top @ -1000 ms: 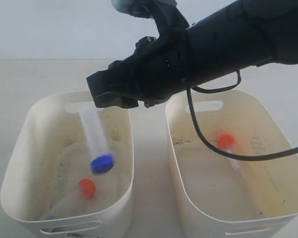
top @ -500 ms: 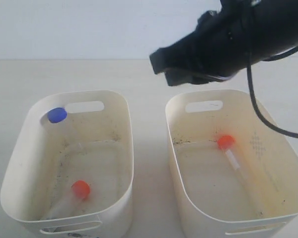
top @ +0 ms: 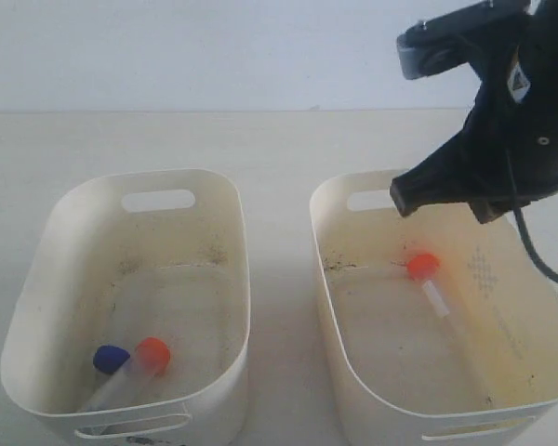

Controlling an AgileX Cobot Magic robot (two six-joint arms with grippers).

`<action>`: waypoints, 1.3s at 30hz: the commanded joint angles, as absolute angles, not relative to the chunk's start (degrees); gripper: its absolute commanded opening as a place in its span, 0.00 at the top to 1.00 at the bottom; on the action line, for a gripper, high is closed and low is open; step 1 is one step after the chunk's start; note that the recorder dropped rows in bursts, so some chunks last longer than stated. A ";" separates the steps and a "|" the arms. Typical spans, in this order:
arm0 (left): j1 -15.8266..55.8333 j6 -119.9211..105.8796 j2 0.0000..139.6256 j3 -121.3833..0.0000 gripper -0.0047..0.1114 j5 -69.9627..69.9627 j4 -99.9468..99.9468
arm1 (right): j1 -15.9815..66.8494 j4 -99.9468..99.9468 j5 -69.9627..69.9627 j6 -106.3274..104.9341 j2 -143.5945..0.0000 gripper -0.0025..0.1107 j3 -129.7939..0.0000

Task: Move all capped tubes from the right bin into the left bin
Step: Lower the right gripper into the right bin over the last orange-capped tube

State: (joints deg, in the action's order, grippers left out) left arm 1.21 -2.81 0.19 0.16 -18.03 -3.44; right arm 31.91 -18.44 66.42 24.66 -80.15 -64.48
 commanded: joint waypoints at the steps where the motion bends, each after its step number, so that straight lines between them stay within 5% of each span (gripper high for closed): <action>1: 1.14 -3.07 0.00 0.00 0.92 -17.60 -4.01 | 31.99 -20.23 69.96 24.95 -86.39 0.98 -64.74; 39: 1.14 -3.07 0.00 0.00 0.92 -17.60 -4.01 | 31.99 -21.46 69.96 26.46 -109.23 0.98 -71.38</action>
State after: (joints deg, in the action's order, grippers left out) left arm 1.21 -2.88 0.19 0.16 -18.03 -3.44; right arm 31.91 -21.06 69.61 26.20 -109.11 -71.00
